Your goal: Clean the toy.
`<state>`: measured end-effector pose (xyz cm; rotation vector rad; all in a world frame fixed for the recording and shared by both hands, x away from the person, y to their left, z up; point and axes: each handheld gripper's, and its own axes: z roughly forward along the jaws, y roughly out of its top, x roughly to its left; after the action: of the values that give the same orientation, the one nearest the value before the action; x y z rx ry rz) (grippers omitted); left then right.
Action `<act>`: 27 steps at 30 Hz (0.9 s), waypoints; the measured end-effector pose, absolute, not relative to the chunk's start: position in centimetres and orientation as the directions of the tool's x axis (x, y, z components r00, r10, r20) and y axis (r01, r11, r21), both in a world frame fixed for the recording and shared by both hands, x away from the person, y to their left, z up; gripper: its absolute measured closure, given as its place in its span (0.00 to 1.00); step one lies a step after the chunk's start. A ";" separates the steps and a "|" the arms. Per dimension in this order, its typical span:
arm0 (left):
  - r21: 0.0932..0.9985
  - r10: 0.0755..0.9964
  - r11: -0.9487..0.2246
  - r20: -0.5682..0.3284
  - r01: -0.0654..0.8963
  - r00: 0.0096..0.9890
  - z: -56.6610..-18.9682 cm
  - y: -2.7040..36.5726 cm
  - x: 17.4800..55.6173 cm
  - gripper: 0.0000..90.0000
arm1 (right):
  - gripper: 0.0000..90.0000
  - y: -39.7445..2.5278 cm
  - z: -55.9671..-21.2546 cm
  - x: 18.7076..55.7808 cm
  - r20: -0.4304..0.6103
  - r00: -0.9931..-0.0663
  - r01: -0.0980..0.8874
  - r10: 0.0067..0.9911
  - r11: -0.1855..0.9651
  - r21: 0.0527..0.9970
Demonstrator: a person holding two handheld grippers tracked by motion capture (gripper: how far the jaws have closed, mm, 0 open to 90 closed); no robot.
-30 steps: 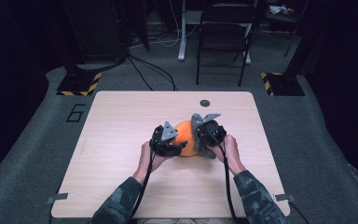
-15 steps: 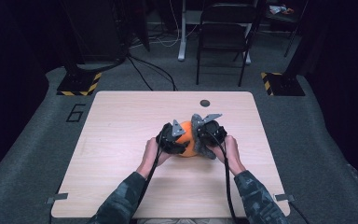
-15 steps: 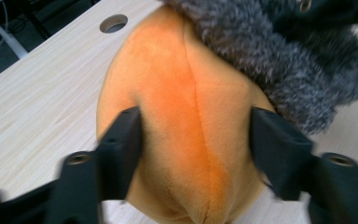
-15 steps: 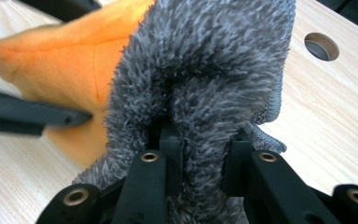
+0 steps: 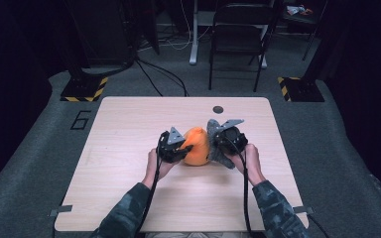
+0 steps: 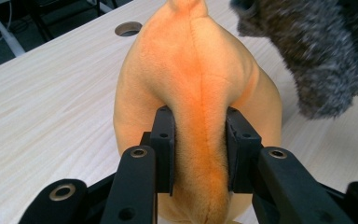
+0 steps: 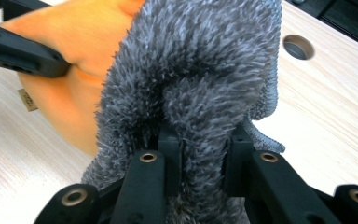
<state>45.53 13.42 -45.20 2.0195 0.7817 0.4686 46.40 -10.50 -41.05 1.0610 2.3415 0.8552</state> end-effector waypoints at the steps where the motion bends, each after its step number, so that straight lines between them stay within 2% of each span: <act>1: 0.852 0.686 -0.393 0.020 0.346 0.728 -45.2 13.6 45.5 0.77 | 0.82 -10.8 -40.9 46.3 -0.126 -0.611 0.519 0.781 0.516 0.682; 6: 0.861 0.686 -0.348 -0.035 0.370 0.727 -45.0 14.4 45.2 0.78 | 0.81 -12.7 -40.9 45.9 -0.110 -0.567 0.558 0.816 0.479 0.677; 15: 0.870 0.681 -0.318 -0.068 0.378 0.729 -44.1 15.5 43.2 0.78 | 0.81 -17.6 -41.7 44.7 -0.099 -0.475 0.638 0.874 0.420 0.645; 27: 0.869 0.695 -0.250 -0.146 0.426 0.704 -44.0 16.8 40.0 0.77 | 0.79 -22.7 -45.4 44.6 -0.079 -0.346 0.767 0.935 0.331 0.550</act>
<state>39.97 16.76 -44.00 1.8871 0.8720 0.3279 44.58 -22.74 -45.38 1.5056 2.2191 0.6008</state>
